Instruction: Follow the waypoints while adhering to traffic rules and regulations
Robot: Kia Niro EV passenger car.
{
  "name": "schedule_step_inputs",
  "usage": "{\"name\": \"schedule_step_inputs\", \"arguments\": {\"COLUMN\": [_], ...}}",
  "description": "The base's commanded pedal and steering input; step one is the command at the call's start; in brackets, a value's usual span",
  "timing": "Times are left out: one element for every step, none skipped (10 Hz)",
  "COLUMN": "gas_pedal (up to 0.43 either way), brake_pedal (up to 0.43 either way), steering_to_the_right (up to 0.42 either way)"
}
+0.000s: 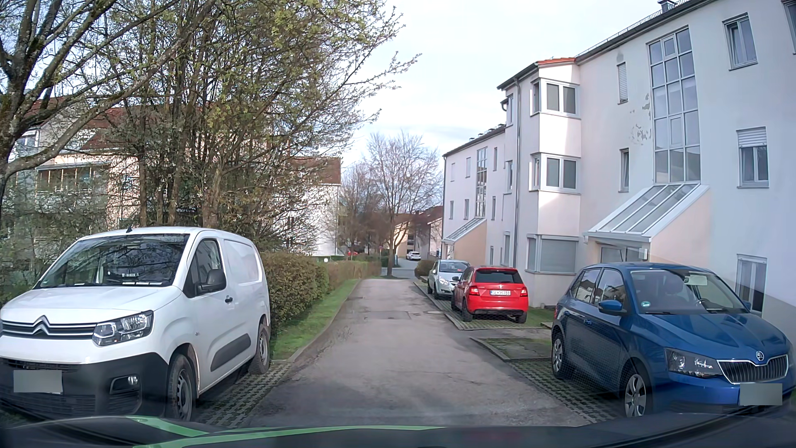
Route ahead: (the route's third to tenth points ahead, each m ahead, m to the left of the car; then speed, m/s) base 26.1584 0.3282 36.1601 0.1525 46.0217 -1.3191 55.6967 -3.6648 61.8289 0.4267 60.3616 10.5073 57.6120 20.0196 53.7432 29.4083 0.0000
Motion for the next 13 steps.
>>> {"name": "schedule_step_inputs", "arguments": {"gas_pedal": [0.0, 0.0, 0.0, 0.0, 0.0, 0.0, 0.0, 0.0, 0.0, 0.0, 0.0, 0.0, 0.0], "brake_pedal": [0.622, 0.622, 0.622, 0.622, 0.622, 0.622, 0.622, 0.628, 0.622, 0.622, 0.628, 0.622, 0.622], "steering_to_the_right": [0.006, 0.006, 0.006, 0.006, 0.006, 0.006, 0.006, 0.006, 0.006, 0.006, 0.006, 0.006, 0.006]}}
